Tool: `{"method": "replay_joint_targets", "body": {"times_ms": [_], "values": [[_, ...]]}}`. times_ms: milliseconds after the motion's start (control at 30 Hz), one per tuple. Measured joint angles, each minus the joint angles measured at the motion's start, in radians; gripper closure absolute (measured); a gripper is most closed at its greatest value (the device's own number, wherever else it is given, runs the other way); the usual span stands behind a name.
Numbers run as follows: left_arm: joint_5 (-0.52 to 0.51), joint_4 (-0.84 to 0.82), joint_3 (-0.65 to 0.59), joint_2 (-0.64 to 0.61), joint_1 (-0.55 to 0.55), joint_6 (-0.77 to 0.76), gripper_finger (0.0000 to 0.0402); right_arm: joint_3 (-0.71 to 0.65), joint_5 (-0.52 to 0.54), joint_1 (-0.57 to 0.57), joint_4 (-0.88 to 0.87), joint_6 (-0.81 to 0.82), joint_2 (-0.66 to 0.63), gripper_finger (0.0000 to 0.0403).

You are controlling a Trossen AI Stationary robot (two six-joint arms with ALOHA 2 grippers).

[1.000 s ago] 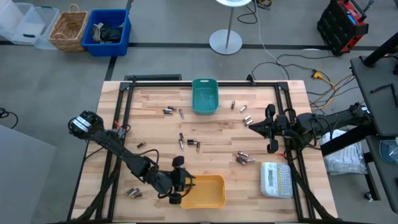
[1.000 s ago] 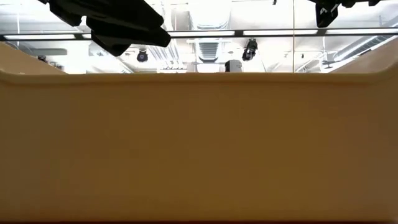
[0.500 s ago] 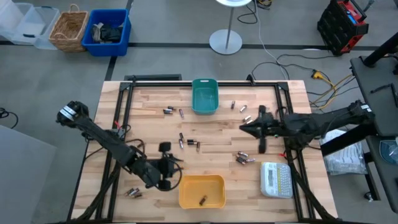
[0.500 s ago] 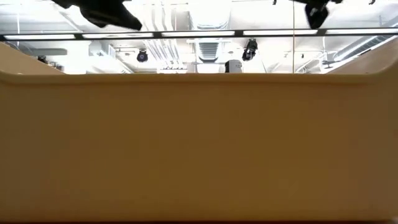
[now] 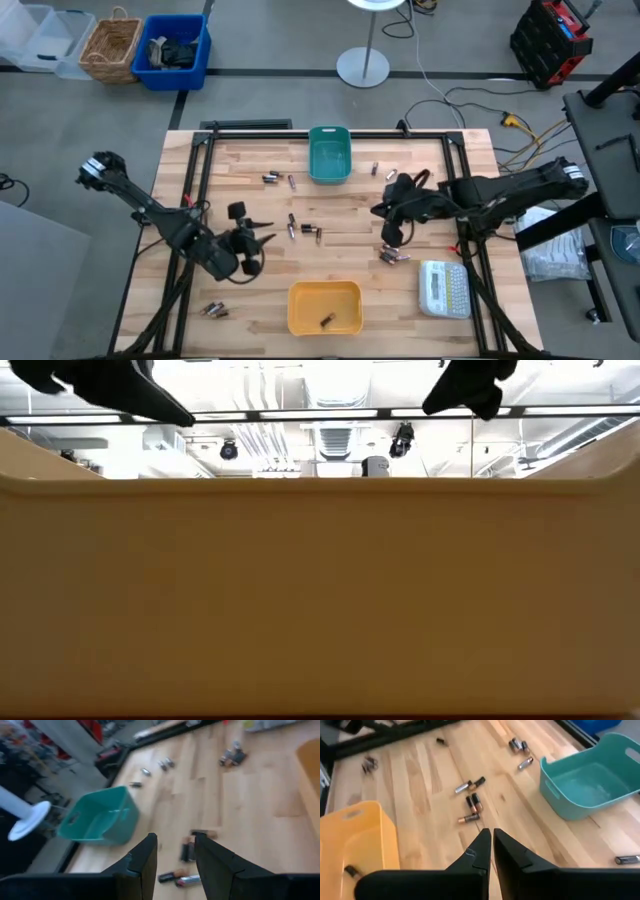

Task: Sort batteries
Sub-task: Put the silver battery into the light green bin

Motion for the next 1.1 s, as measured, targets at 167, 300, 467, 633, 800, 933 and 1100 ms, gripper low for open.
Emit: {"method": "replay_joint_targets", "body": {"times_ms": [167, 300, 467, 633, 800, 933, 1100], "values": [[-0.014, 0.093, -0.046, -0.076, 0.000, 0.074, 0.0290, 0.100, -0.003, 0.000, -0.154, -0.020, 0.088, 0.0390], [-0.014, 0.125, -0.034, -0.119, -0.001, 0.067, 0.0290, 0.142, -0.002, 0.000, -0.197, -0.042, 0.136, 0.0390], [0.003, 0.105, -0.072, -0.126, -0.002, 0.088, 0.0290, 0.151, -0.003, 0.000, -0.196, -0.080, 0.168, 0.0390], [0.005, 0.140, -0.091, -0.136, 0.000, 0.090, 0.0290, 0.149, -0.003, 0.000, -0.196, -0.082, 0.187, 0.0390], [0.014, 0.137, -0.105, -0.133, -0.017, 0.090, 0.0290, 0.149, -0.002, 0.000, -0.183, -0.082, 0.210, 0.0390], [0.011, 0.133, -0.107, -0.133, -0.016, 0.092, 0.0290, 0.155, -0.007, 0.001, -0.142, -0.050, 0.240, 0.0390], [-0.044, 0.131, -0.094, -0.131, -0.016, 0.107, 0.0290, 0.178, -0.052, -0.011, -0.155, -0.015, 0.292, 0.0390]]}}
